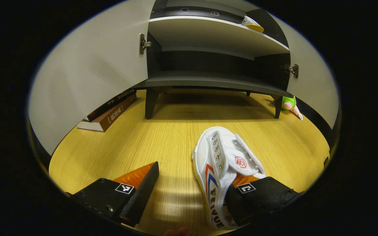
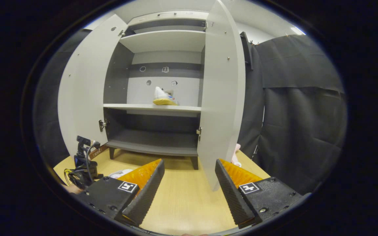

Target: Grab one shoe with the right hand and put it into the shoe cabinet, grab the other shoe with the left hand and put it into the shoe cabinet; then close the right door with the right hand and the left door with the left hand.

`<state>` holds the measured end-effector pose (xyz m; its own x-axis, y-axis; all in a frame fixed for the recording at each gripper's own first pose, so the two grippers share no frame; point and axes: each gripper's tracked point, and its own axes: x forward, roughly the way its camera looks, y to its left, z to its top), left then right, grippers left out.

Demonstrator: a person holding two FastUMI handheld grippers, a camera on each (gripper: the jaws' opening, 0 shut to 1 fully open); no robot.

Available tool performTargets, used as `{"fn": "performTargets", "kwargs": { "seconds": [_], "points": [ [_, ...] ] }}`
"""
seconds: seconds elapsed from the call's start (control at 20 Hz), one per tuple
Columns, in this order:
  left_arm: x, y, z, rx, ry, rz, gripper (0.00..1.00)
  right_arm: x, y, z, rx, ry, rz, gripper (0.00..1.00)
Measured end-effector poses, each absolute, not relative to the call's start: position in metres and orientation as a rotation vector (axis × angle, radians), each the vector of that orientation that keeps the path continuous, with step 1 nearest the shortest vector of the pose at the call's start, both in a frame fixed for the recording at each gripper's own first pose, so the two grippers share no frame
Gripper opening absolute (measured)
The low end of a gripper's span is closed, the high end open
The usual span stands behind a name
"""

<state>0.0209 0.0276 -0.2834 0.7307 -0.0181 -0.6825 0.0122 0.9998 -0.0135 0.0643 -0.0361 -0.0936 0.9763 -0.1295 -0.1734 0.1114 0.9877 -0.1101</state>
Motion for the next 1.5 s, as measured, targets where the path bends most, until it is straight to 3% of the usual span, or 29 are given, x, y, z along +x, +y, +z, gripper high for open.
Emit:
{"fn": "performTargets", "kwargs": {
  "seconds": [0.35, 0.5, 0.55, 0.6, 0.65, 0.7, 0.85, 0.9, 0.95, 1.0, 1.15, 1.5],
  "points": [
    [0.034, 0.016, -0.287, -0.047, 0.739, -0.062, 0.92, 0.070, -0.034, -0.102, -0.106, 0.206, -0.116, 0.98],
    [0.038, 0.008, -0.282, -0.078, 0.703, -0.047, 0.73, 0.073, -0.034, -0.105, -0.099, 0.217, -0.112, 0.98],
    [0.039, 0.003, -0.282, -0.090, 0.699, -0.052, 0.53, 0.074, -0.035, -0.107, -0.098, 0.221, -0.112, 0.98],
    [0.038, 0.003, -0.278, -0.082, 0.696, -0.037, 0.41, 0.074, -0.035, -0.108, -0.099, 0.225, -0.113, 0.98],
    [0.040, 0.007, -0.284, -0.060, 0.699, -0.022, 0.19, 0.075, -0.036, -0.108, -0.099, 0.226, -0.114, 0.98],
    [0.037, 0.008, -0.284, -0.063, 0.707, -0.016, 0.07, 0.074, -0.036, -0.109, -0.100, 0.230, -0.114, 0.98],
    [0.029, 0.006, -0.257, -0.118, 0.685, -0.005, 0.01, 0.073, -0.035, -0.109, -0.105, 0.229, -0.105, 0.98],
    [0.026, 0.010, -0.240, -0.100, 0.656, 0.014, 0.12, 0.073, -0.034, -0.110, -0.110, 0.229, -0.102, 0.98],
    [0.024, 0.012, -0.220, -0.087, 0.622, 0.028, 0.13, 0.074, -0.033, -0.110, -0.111, 0.227, -0.096, 0.98],
    [0.021, 0.012, -0.197, -0.090, 0.592, 0.035, 0.01, 0.075, -0.031, -0.109, -0.110, 0.227, -0.090, 0.98],
    [0.031, 0.011, -0.118, -0.096, 0.486, 0.044, 0.01, 0.076, -0.023, -0.111, -0.099, 0.227, -0.059, 1.00],
    [0.159, 0.020, 0.048, -0.153, 0.325, 0.081, 0.01, 0.069, -0.004, -0.110, -0.107, 0.203, -0.012, 0.98]
  ]
}}
